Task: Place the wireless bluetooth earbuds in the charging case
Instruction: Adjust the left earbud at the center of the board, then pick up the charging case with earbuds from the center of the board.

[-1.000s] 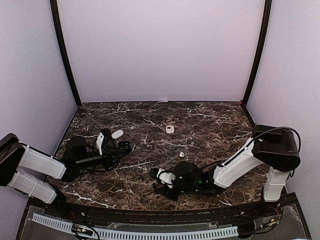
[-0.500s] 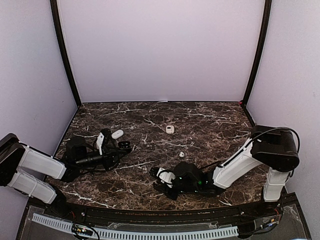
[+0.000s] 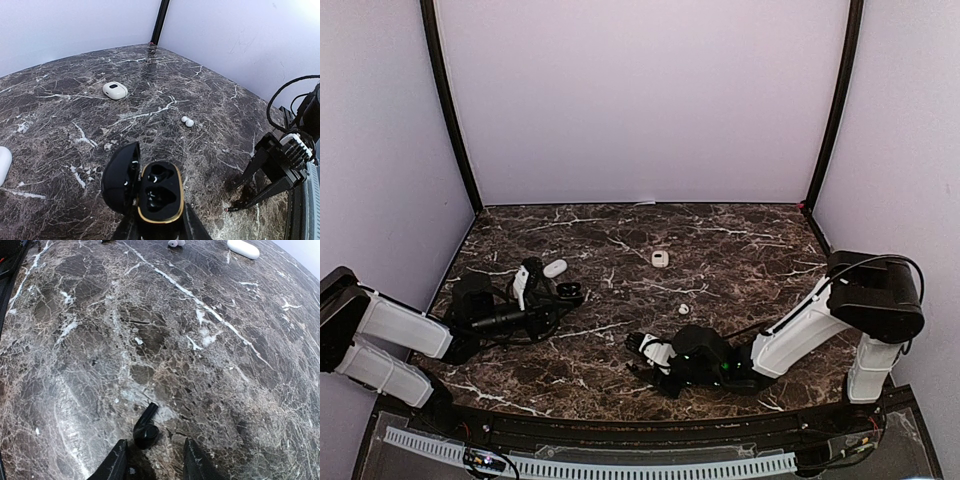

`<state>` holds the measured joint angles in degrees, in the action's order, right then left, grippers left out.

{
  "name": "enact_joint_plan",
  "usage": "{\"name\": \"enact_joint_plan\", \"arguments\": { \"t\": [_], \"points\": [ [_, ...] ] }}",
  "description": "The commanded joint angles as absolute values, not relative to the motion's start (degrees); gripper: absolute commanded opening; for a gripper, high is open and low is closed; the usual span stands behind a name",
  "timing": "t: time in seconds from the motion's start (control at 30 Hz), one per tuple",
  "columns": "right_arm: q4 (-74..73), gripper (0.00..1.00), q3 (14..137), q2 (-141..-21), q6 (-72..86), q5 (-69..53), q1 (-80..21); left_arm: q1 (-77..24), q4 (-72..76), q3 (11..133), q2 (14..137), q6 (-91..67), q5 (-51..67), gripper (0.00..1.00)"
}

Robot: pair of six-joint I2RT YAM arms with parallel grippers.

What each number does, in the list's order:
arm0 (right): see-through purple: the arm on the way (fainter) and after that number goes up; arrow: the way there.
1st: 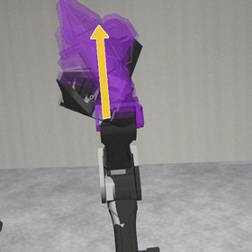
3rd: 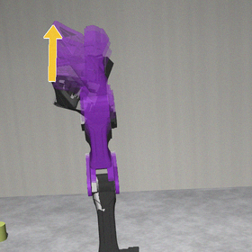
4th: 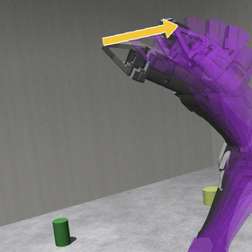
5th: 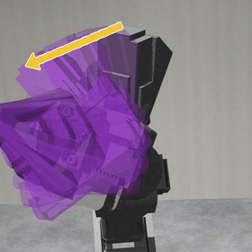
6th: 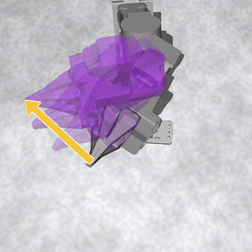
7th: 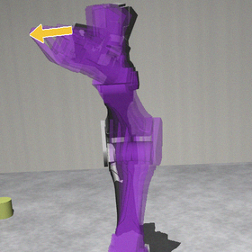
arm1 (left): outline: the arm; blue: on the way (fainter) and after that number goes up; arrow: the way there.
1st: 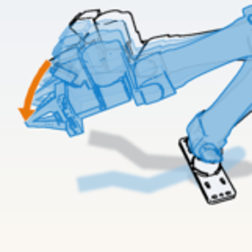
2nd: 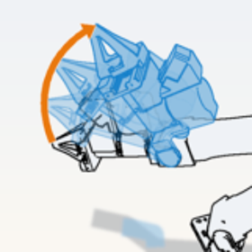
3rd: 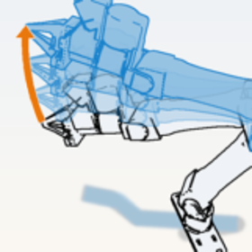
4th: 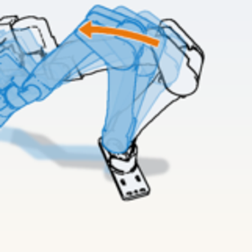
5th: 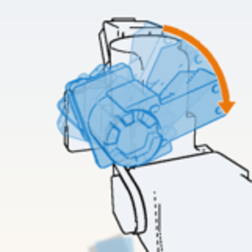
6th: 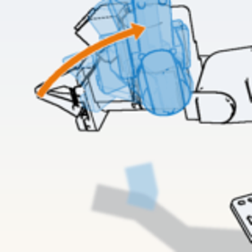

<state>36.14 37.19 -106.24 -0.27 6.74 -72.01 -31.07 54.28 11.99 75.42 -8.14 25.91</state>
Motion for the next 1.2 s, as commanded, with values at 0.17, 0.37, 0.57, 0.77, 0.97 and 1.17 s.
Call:
{"name": "enact_joint_plan", "arguments": {
  "t": [0.17, 0.37, 0.57, 0.77, 0.97, 1.17],
  "points": [
    [35.84, 0.32, 39.18, -107.17, -2.27, 4.06, -72.24, -31.40, 54.37, 13.54, 74.79, -7.38, 25.75, 0.16],
    [35.43, 0.25, 39.72, -107.50, -2.53, 3.88, -72.18, -31.44, 54.32, 13.54, 74.71, -7.29, 25.74, 0.16],
    [34.81, 0.22, 40.37, -108.05, -2.73, 3.76, -72.25, -31.49, 54.29, 13.54, 74.71, -7.20, 25.75, 0.16],
    [34.11, 0.22, 40.75, -108.86, -2.81, 3.85, -72.24, -31.62, 54.23, 13.56, 74.71, -7.12, 25.66, 0.16],
    [34.08, 0.20, 40.79, -109.76, -2.86, 3.65, -72.24, -31.71, 54.19, 13.60, 74.71, -7.03, 25.66, 0.16],
    [34.38, 0.13, 40.63, -109.13, -2.72, 3.65, -72.24, -31.78, 54.23, 13.62, 74.88, -6.95, 25.66, 0.16]
  ]
}}
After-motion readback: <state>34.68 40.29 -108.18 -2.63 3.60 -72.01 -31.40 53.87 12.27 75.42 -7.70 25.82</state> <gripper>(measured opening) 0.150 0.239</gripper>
